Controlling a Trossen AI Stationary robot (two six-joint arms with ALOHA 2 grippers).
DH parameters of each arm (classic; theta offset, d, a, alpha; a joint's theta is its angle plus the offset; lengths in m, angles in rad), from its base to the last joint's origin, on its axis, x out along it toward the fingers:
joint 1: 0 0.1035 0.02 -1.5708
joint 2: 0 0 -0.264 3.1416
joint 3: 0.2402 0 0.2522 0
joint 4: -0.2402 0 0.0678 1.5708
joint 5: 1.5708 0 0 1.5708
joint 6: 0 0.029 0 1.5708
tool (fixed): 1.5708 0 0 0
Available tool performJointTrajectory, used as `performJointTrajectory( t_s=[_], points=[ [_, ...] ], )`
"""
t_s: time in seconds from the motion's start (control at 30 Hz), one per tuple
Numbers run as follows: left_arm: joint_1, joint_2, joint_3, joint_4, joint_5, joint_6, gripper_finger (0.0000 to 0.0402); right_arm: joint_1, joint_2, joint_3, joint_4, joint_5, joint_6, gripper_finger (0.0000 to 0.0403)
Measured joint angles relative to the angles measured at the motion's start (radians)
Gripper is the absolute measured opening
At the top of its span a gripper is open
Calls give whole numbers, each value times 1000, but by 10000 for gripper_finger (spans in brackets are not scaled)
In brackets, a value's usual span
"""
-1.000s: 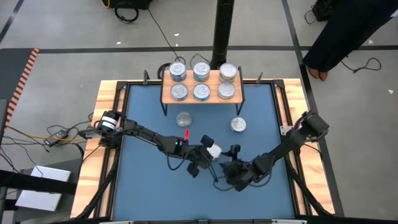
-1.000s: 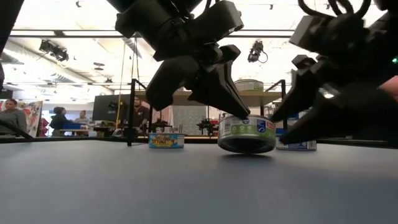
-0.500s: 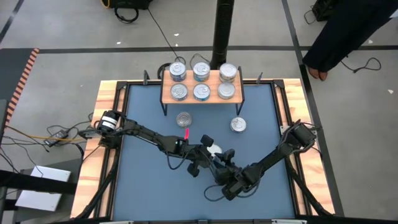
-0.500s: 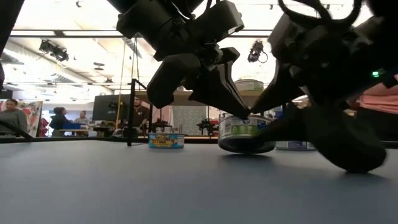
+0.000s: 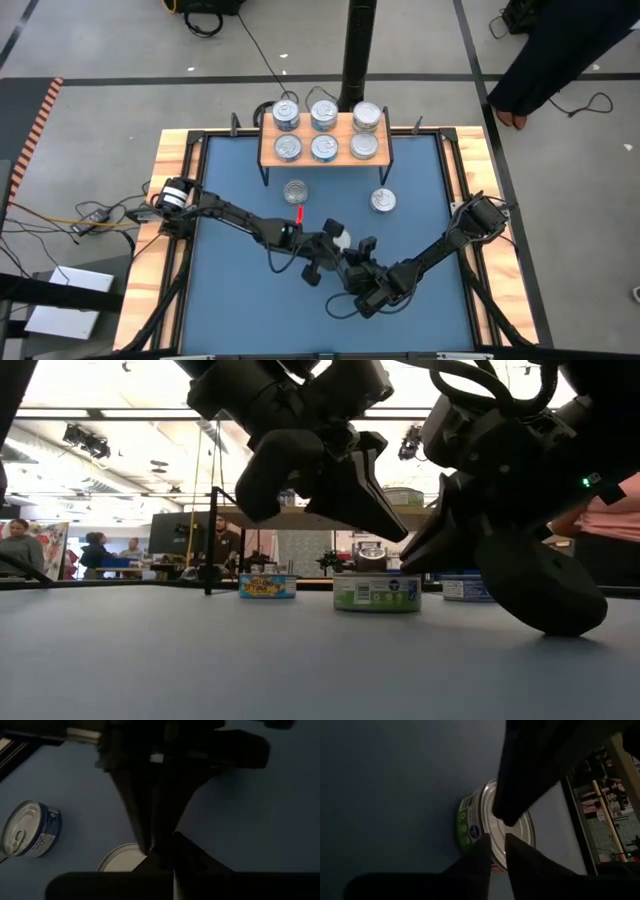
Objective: Stack canned seafood by type on shelf
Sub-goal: Stack the green tuna can on top of the green tuna can on the shelf
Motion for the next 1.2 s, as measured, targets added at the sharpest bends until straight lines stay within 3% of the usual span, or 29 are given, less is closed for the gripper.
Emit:
performJointTrajectory(
  t_s=[0.23, 0.53, 0.67, 0.8, 1.03, 1.2],
  points=[
    [1, 1, 0, -65, -106, -4, 14, 9, -6, 0, -8, -2, -4, 47],
    [5, 4, -11, -132, -95, -1, 113, 15, -90, -2, -84, -31, 91, 123],
    [9, 7, -31, -128, -110, 44, 126, 15, -106, -2, -102, -33, 113, 142],
    [13, 25, -35, -123, -138, 50, 108, 15, -106, -2, -105, -34, 114, 146],
    [12, 43, -31, -99, -155, 83, 15, 16, -107, -2, -105, -34, 117, 146],
    [12, 39, -22, -111, -145, 94, 3, 22, -108, -2, -114, -38, 114, 146]
  ],
)
